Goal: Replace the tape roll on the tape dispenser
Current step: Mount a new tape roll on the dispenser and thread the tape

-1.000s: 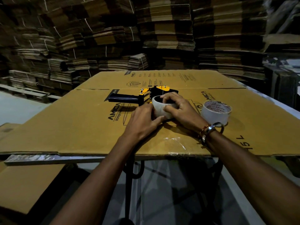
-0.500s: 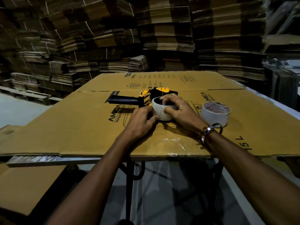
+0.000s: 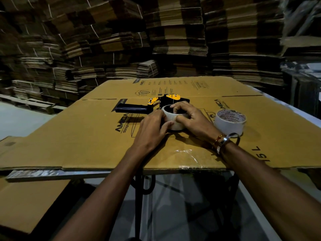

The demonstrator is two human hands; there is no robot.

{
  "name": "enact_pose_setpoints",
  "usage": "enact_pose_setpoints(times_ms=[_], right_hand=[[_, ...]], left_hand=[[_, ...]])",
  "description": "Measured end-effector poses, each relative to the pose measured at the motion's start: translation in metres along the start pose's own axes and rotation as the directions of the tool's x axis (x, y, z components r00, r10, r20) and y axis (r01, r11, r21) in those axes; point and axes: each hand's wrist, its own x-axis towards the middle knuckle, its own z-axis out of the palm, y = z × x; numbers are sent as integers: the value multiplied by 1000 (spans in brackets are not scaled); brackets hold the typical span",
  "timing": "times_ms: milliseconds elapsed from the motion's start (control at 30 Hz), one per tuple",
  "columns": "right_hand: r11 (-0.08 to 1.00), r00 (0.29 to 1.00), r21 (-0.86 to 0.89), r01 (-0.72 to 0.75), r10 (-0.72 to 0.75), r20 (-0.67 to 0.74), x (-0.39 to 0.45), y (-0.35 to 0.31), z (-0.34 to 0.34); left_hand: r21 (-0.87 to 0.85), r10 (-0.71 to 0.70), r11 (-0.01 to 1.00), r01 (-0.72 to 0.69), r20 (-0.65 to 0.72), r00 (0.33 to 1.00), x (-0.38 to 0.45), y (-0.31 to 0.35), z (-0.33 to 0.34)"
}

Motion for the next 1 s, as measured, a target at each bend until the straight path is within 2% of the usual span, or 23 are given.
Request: enact_pose_setpoints(times_ms=[200,333,433,633,767,867,1000], right_hand=[[1000,1000,22,-10,10,-8,-1,0,0],[1000,1000,-2,-2,2,-6,-1,-1,-1],[1000,1000,4,-10,10,-2,-1,-2,-1],[1000,1000,13,-13,13,8,-1,-2,-1],[1000,1000,12,-24,23,20,-2,-3,-3],[1000,1000,6,-22,22,12,-1,-3,-2],[1000,1000,10,-22,22,10,-1,-2,-1]], left_hand=[[-60,-8,998,10,24,1000,3,-2,-3],[-313,-149,928,203,188,971,6,-8,-12],[-423,-193,860,287,251,949,6,-10,-17],[-516,-238,796,316,214,947,3,-7,-14],[-347,-178,921,178,34,984,5,-4,-7],[-221,-102,972,81,-85,991,9,-2,-2],[-151,-30,988,13,-108,994,9,-4,1]])
